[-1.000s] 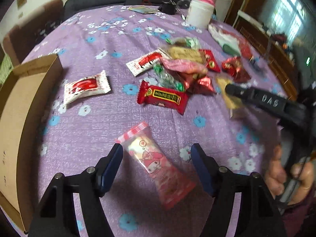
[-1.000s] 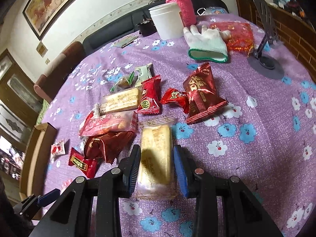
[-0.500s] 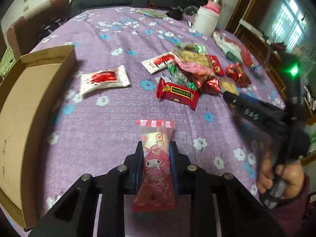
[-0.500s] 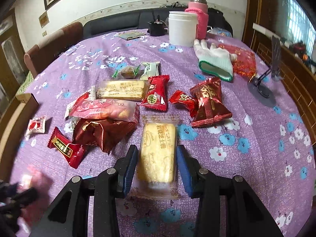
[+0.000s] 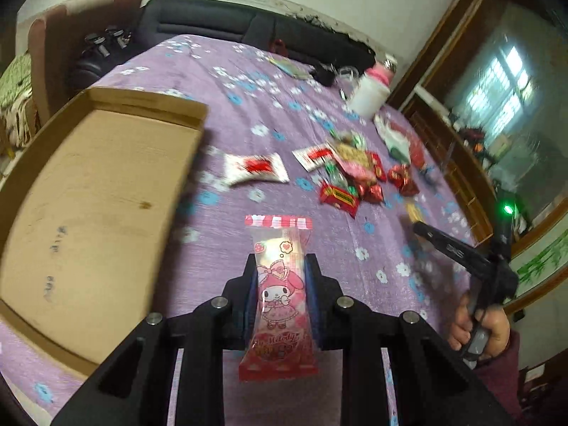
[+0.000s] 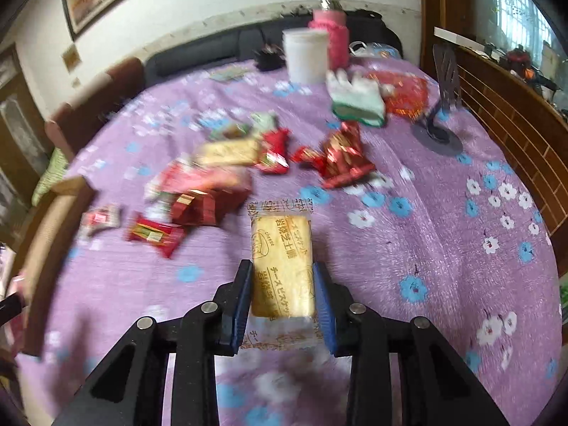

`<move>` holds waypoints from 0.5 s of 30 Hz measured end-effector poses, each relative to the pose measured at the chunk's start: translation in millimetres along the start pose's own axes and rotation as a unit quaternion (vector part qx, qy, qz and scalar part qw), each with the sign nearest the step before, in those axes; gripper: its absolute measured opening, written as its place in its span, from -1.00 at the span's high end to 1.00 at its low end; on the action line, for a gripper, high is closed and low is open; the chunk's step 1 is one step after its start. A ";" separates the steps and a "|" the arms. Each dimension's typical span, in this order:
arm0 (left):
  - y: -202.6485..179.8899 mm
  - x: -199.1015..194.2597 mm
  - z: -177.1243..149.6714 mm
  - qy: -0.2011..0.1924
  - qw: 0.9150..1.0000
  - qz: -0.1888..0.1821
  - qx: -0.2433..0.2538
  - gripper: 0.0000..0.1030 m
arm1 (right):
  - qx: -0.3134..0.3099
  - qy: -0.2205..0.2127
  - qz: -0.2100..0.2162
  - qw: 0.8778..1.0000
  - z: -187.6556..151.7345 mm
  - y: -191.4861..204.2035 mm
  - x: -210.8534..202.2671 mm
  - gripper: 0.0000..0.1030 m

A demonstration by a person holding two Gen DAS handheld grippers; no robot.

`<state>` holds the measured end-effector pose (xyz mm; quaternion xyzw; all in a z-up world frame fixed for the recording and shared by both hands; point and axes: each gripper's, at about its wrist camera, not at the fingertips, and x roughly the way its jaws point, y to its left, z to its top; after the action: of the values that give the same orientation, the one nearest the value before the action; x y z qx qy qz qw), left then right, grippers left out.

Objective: Organize snacks
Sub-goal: 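Carry both snacks to the cardboard box and open both tools to drop them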

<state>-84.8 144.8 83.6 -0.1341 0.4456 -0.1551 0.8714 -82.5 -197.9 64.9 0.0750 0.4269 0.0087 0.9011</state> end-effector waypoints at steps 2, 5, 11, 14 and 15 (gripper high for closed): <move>14.3 -13.7 7.9 -0.009 1.000 -0.002 -0.007 0.55 | -0.016 -0.008 0.018 1.000 7.4 18.1 -17.2 0.31; 35.2 -33.8 25.7 -0.024 1.000 0.012 -0.011 0.55 | -0.042 -0.008 0.053 0.998 20.0 53.3 -31.6 0.30; 77.3 -54.0 79.2 -0.044 0.997 0.054 -0.017 0.54 | -0.092 0.017 0.140 0.986 46.9 146.3 -25.2 0.30; 97.1 -43.9 102.3 -0.043 0.997 0.064 -0.028 0.54 | -0.119 0.027 0.160 0.980 53.1 195.9 -10.5 0.29; 105.6 -35.0 110.8 -0.037 0.997 0.064 -0.036 0.54 | -0.124 0.032 0.168 0.977 54.6 212.4 -3.0 0.29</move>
<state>2.3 265.7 132.9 -0.1421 0.4255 -0.0781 0.8903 -32.0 4.9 131.6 0.0330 0.4323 0.2157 0.8750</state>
